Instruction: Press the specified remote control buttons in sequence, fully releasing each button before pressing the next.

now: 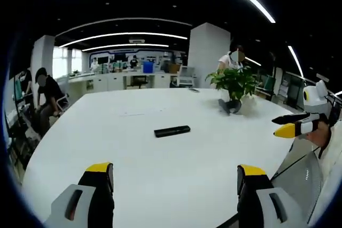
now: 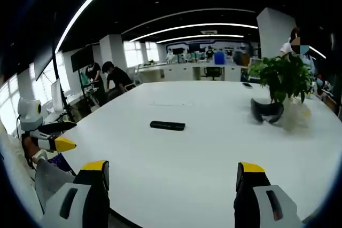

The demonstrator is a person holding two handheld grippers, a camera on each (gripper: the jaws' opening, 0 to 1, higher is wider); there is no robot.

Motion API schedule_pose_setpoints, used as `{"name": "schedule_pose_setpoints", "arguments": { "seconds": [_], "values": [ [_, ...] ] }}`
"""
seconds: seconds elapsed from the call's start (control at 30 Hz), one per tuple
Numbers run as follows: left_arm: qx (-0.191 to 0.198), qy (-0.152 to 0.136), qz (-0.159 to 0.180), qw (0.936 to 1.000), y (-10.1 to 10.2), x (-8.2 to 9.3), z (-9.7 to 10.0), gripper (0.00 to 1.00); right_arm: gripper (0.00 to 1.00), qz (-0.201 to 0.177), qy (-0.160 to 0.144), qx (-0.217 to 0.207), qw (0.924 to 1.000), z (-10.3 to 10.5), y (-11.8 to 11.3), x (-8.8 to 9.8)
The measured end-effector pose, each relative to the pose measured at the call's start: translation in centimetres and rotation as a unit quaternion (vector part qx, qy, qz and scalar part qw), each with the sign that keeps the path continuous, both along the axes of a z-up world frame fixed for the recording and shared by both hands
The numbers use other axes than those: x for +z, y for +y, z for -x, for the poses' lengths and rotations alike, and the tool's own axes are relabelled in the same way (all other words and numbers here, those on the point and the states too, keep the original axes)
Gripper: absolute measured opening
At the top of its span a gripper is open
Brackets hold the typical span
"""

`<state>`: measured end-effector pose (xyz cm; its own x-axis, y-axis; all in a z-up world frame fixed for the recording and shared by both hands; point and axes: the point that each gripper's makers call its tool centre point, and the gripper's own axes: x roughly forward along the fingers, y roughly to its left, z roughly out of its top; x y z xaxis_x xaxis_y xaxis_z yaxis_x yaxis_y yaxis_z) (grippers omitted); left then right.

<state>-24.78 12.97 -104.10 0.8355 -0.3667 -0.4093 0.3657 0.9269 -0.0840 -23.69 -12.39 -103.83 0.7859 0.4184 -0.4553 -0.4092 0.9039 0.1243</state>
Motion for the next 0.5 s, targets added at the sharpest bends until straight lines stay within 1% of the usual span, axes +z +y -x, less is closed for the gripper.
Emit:
{"name": "schedule_pose_setpoints", "arguments": {
  "seconds": [0.23, 0.5],
  "values": [
    [-0.004, 0.005, -0.003, 1.0000, -0.08, -0.13, -0.05, 1.00, 0.99, -0.001, 0.003, 0.000, 1.0000, 0.02, -0.02, -0.25],
    [0.002, 0.005, -0.002, 1.0000, 0.20, -0.16, -0.13, 0.99, 0.99, -0.001, 0.002, 0.002, 1.0000, -0.06, 0.15, -0.19]
  ]
}}
